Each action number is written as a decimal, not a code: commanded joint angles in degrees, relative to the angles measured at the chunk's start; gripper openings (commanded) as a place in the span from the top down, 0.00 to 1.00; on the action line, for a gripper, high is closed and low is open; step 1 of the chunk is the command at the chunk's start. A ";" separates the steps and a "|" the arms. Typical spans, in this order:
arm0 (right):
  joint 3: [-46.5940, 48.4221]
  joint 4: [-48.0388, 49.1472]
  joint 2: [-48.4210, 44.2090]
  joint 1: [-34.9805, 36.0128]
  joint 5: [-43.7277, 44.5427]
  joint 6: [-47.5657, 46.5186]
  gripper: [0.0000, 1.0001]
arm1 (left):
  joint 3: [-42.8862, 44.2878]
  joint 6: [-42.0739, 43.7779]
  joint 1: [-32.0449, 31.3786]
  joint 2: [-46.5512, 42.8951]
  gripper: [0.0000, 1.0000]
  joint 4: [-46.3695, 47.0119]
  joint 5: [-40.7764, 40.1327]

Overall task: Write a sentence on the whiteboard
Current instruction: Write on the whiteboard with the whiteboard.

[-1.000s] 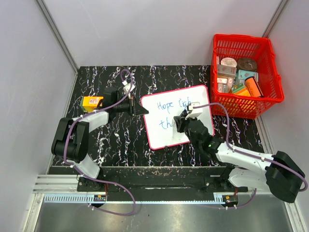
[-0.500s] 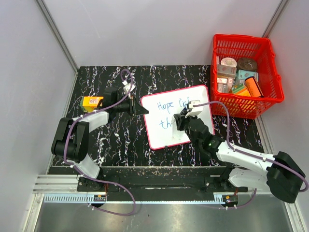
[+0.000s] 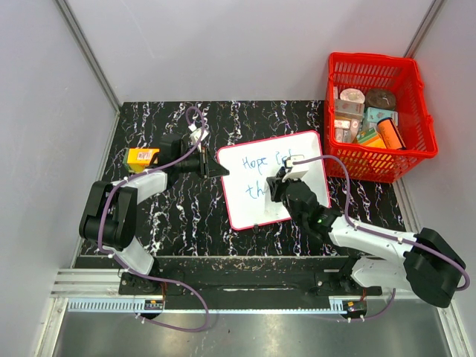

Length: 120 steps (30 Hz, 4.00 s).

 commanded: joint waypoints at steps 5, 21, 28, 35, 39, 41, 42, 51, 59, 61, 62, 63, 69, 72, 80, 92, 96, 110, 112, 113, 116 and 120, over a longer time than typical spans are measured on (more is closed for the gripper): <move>1.69 -0.05 -0.49 -1.30 4.03 0.22 1.00 | -0.21 9.84 -2.04 2.05 1.00 -1.49 -8.53; 3.97 -1.37 0.82 -3.77 4.56 0.66 1.00 | -0.21 9.84 -2.04 2.13 1.00 -1.49 -8.44; 4.33 -0.49 1.35 -3.77 1.67 0.66 1.00 | -0.21 9.84 -2.04 2.13 1.00 -1.49 -8.44; 3.98 -0.40 1.70 -3.77 -0.44 1.18 1.00 | -0.21 9.84 -2.04 2.22 1.00 -1.49 -8.36; 3.80 -0.48 2.14 -3.77 -1.94 1.53 1.00 | -0.21 9.84 -2.04 2.22 1.00 -1.49 -8.44; 3.71 -0.75 2.14 -3.77 -2.47 1.71 1.00 | -0.21 9.84 -2.04 2.22 1.00 -1.49 -8.44; 3.63 -0.92 2.14 -3.77 -2.56 1.89 1.00 | -0.21 9.84 -2.04 2.22 1.00 -1.49 -8.53; 1.87 -3.38 0.22 -3.77 -3.70 3.82 1.00 | -0.21 9.84 -2.04 2.22 1.00 -1.57 -8.53; -0.24 -5.14 -1.63 -3.77 -3.09 4.79 1.00 | -0.12 9.84 -2.12 2.22 1.00 -1.57 -8.53; -0.24 -5.67 -1.90 -3.77 -2.04 4.79 1.00 | -0.21 9.84 -2.12 2.31 1.00 -1.49 -8.62; -0.33 -6.02 -2.07 -3.77 -1.77 4.70 1.00 | -0.13 9.84 -2.12 2.31 1.00 -1.57 -8.62; -0.33 -6.11 -2.25 -3.77 -1.42 4.70 1.00 | -0.21 9.84 -2.12 2.31 1.00 -1.57 -8.62; 0.46 -7.25 -2.42 -3.77 1.31 4.35 1.00 | -0.21 9.84 -2.12 2.31 1.00 -1.66 -8.62; 0.55 -7.43 -3.04 -3.77 2.45 4.26 1.00 | -0.12 9.84 -2.21 2.31 1.00 -1.58 -8.62; 0.81 -6.73 -5.50 -3.77 2.37 3.30 1.00 | -0.12 9.84 -2.21 2.22 1.00 -1.57 -8.62; -0.33 -2.51 -9.29 -3.85 4.74 -1.19 1.00 | -0.13 9.84 -2.21 2.13 1.00 -1.57 -8.71; 1.42 -2.42 -6.21 -4.29 5.62 -1.63 1.00 | -0.21 9.84 -2.21 2.13 1.00 -1.57 -8.71; 2.30 -0.14 -4.98 -5.61 6.76 -1.45 1.00 | -0.12 9.84 -2.21 2.31 1.00 -1.57 -8.44; 2.57 0.04 -4.01 -5.87 6.67 -1.37 1.00 | -0.04 9.84 -2.21 2.31 1.00 -1.57 -8.53; 2.57 0.13 -3.75 -5.96 6.67 -1.28 1.00 | -0.12 9.84 -2.30 2.31 1.00 -1.57 -8.44; 2.66 0.30 -2.96 -6.58 6.23 -0.57 1.00 | -0.04 9.84 -2.21 2.31 1.00 -1.57 -8.53; 2.22 0.22 -2.34 -6.93 5.18 -0.31 1.00 | -0.12 9.84 -2.21 2.40 1.00 -1.57 -8.44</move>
